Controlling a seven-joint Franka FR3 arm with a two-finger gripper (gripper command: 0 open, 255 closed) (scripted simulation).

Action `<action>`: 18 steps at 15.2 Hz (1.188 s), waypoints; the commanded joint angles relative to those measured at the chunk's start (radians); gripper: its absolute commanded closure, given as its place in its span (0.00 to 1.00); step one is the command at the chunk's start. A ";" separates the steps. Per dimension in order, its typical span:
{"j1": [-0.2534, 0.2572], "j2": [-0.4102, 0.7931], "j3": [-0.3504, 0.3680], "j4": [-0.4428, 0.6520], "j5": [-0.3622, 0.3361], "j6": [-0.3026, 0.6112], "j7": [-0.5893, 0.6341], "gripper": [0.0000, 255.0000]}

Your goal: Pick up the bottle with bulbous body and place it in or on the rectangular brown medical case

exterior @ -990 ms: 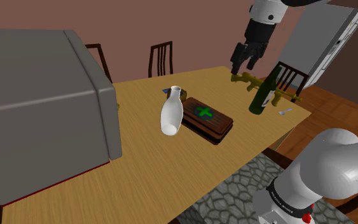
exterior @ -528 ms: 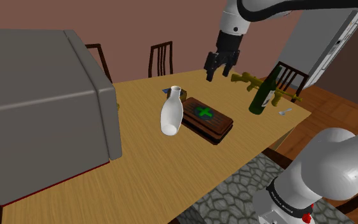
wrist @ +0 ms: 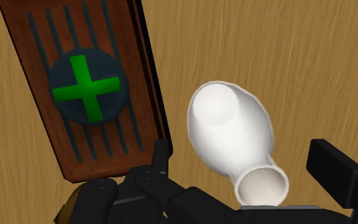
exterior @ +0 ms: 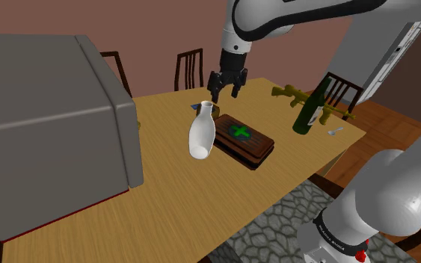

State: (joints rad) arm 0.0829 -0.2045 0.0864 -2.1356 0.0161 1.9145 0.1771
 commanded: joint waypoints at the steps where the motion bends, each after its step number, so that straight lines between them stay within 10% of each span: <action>1: 0.010 0.071 0.014 0.040 0.007 0.025 0.016 0.00; 18: 0.020 0.168 0.026 0.013 0.009 0.143 0.031 0.00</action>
State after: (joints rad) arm 0.1031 -0.0363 0.1125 -2.1230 0.0249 2.0577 0.2084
